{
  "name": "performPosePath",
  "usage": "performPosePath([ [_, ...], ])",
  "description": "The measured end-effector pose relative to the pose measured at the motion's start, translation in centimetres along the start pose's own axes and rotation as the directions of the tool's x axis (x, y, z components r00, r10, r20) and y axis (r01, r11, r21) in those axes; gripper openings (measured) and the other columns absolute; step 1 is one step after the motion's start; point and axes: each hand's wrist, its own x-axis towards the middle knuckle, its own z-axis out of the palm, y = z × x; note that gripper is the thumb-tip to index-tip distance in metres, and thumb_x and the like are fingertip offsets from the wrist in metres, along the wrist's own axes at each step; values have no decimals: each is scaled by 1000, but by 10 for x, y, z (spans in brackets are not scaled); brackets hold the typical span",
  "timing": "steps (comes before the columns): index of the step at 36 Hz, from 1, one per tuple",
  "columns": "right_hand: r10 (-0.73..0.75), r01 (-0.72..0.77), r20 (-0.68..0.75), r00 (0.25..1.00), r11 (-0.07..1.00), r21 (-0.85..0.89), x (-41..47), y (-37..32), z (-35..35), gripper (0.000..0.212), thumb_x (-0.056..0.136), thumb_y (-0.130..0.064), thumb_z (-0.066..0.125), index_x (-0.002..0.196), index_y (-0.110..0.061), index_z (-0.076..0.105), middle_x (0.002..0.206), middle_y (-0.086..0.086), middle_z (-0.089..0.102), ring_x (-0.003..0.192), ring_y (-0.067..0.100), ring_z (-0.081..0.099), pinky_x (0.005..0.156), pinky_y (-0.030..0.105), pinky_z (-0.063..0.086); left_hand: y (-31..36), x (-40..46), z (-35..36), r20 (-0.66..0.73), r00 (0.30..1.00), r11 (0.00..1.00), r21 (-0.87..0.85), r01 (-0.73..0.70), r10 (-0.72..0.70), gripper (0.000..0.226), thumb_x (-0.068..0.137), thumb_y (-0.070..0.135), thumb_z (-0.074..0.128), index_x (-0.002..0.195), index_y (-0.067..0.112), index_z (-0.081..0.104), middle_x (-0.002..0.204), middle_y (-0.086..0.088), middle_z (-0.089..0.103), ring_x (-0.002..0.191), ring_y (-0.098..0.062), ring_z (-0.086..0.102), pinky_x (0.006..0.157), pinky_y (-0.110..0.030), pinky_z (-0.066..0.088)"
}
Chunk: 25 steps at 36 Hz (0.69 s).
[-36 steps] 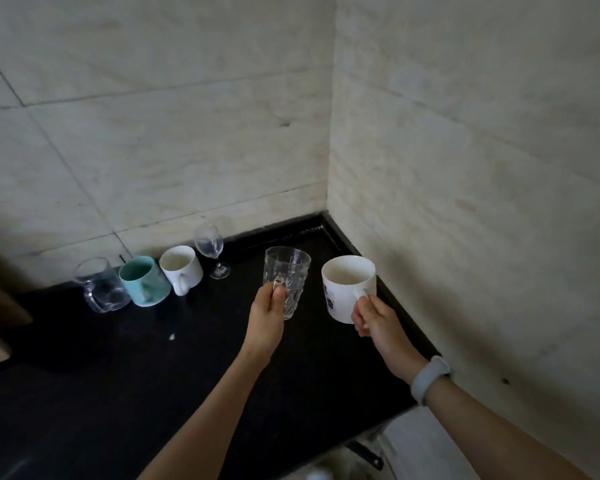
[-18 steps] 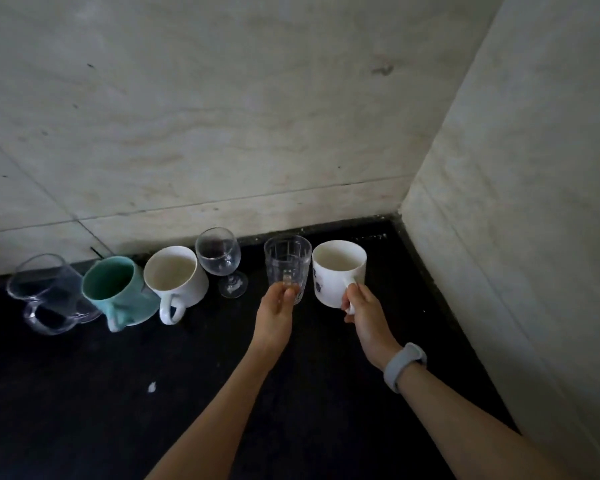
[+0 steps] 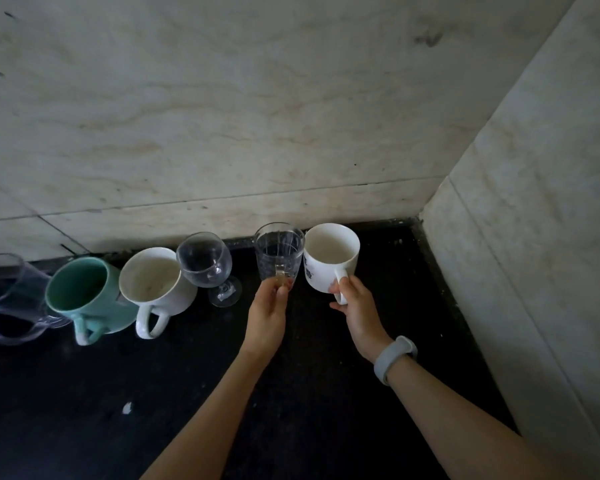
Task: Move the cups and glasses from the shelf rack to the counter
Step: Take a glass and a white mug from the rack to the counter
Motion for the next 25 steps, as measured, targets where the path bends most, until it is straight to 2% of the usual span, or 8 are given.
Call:
performPosePath([
  [4, 23, -23, 26, 999, 1000, -20, 0, 4, 2, 28, 97, -15, 35, 74, -14, 50, 96, 7, 52, 98, 19, 50, 85, 33, 43, -2, 5, 0, 0, 1000, 1000, 18, 2, -2, 20, 96, 12, 41, 107, 7, 57, 102, -9, 60, 87, -12, 52, 84, -32, 44],
  [9, 62, -58, 32, 998, 991, -120, -1, 9, 1, 23, 98, -17, 34, 88, -6, 52, 100, 9, 53, 97, 19, 49, 87, 34, 40, -5, 8, 0, 19, 999, 997, 66, 26, -28, 20, 96, 12, 42, 109, 9, 57, 108, -6, 62, 102, -19, 55, 91, -33, 44],
  [12, 66, -62, 16, 998, 979, -197, -1, 10, 0, 24, 98, -19, 36, 87, -7, 54, 102, 16, 54, 95, 22, 49, 89, 39, 41, -9, 8, 0, 9, 999, 994, 102, 35, -36, 19, 95, 13, 43, 107, 10, 58, 100, -4, 62, 92, -18, 56, 82, -31, 46],
  [14, 59, -54, 11, 998, 970, -238, -1, 9, 0, 24, 97, -19, 37, 87, -8, 55, 99, 13, 53, 91, 20, 50, 83, 33, 41, -11, 6, -1, -4, 998, 990, 126, 59, -59, 19, 95, 15, 44, 106, 13, 59, 97, -4, 62, 86, -15, 56, 77, -27, 45],
  [16, 44, -43, -3, 999, 960, -277, -3, 7, 1, 23, 96, -20, 39, 90, -6, 57, 97, 8, 51, 83, 16, 49, 72, 24, 40, -12, 4, -1, -24, 996, 983, 164, 84, -81, 18, 94, 16, 45, 106, 15, 59, 101, -5, 61, 93, -16, 57, 82, -29, 45],
  [18, 34, -40, -27, 999, 948, -316, -5, 5, 1, 22, 95, -23, 42, 94, -4, 55, 99, 11, 53, 81, 16, 50, 66, 22, 39, -11, 2, 0, -41, 994, 977, 183, 111, -105, 20, 95, 16, 46, 108, 14, 60, 107, -6, 60, 98, -17, 57, 85, -28, 44],
  [22, 42, -66, -74, 996, 932, -357, -19, -3, -6, 28, 93, -21, 48, 116, -6, 50, 118, 12, 55, 105, 21, 54, 82, 25, 41, -3, -1, 0, -81, 987, 958, 239, 156, -140, 22, 93, 18, 48, 110, 10, 59, 110, -12, 58, 100, -23, 57, 88, -35, 48],
  [25, 34, -68, -88, 996, 904, -421, -38, -12, -19, 36, 93, -18, 47, 128, -9, 45, 131, 11, 50, 119, 21, 49, 95, 27, 38, 11, -15, 2, -151, 971, 945, 241, 220, -188, 39, 89, 19, 56, 126, 9, 48, 127, -15, 47, 114, -28, 49, 99, -45, 44],
])
